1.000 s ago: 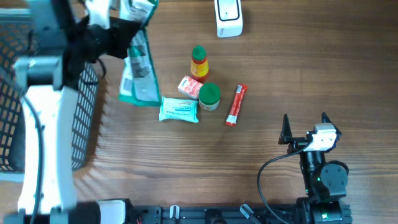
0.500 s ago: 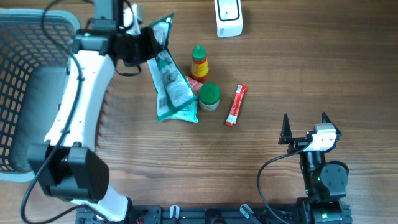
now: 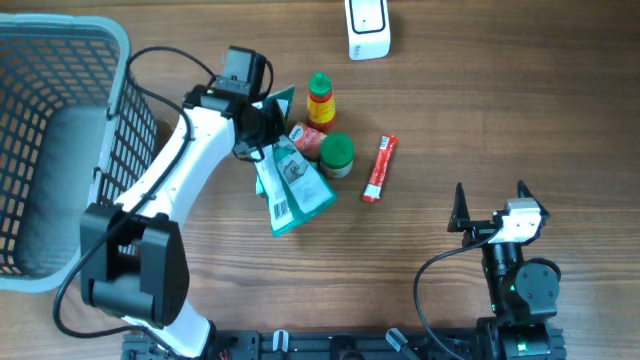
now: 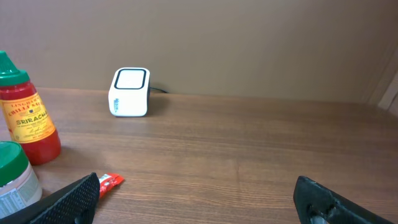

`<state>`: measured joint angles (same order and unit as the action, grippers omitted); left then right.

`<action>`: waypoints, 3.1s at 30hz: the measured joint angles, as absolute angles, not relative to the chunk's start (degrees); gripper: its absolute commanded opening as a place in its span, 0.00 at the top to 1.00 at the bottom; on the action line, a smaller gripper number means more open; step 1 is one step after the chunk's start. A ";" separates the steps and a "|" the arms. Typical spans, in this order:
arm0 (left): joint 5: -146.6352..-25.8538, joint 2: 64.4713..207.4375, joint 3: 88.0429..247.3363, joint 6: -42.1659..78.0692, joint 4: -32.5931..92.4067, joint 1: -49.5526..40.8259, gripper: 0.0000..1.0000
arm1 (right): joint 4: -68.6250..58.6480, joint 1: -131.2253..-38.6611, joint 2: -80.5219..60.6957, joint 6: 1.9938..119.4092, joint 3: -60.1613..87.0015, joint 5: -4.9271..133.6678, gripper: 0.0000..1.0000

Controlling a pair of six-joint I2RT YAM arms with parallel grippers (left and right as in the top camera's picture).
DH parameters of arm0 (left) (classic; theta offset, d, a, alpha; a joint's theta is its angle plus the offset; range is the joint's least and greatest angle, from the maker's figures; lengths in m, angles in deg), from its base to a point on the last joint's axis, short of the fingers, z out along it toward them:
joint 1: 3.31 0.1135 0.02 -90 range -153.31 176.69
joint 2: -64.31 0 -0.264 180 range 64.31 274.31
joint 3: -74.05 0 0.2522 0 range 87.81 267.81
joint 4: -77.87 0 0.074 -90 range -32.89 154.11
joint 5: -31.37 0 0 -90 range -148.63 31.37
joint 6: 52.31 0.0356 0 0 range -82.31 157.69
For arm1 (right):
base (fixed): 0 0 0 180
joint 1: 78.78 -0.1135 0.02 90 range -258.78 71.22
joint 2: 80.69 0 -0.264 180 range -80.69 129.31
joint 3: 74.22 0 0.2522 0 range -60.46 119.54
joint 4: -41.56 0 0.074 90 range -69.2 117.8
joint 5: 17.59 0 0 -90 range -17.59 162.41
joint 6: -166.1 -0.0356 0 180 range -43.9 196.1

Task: Scan the item barcode
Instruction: 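Lower the gloves package onto the table left of the jar and release, then reach the right gripper toward the red snack packet beside the jar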

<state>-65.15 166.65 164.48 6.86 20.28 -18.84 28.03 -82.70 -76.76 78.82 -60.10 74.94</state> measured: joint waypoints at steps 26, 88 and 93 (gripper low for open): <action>-52.02 161.17 164.04 9.15 15.25 -24.85 0.00 | 28.03 -82.70 -76.76 78.82 -60.10 74.94 0.00; -60.72 123.79 139.87 28.87 12.50 -24.35 0.00 | 30.37 -82.70 -76.76 48.51 -60.10 60.77 0.00; -60.72 123.79 139.82 28.87 12.50 -24.35 0.00 | 29.08 -82.70 -76.76 27.87 -60.10 56.99 0.00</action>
<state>-60.72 123.79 139.82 28.87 12.50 -24.35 29.08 -82.70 -76.76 27.87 -60.10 56.99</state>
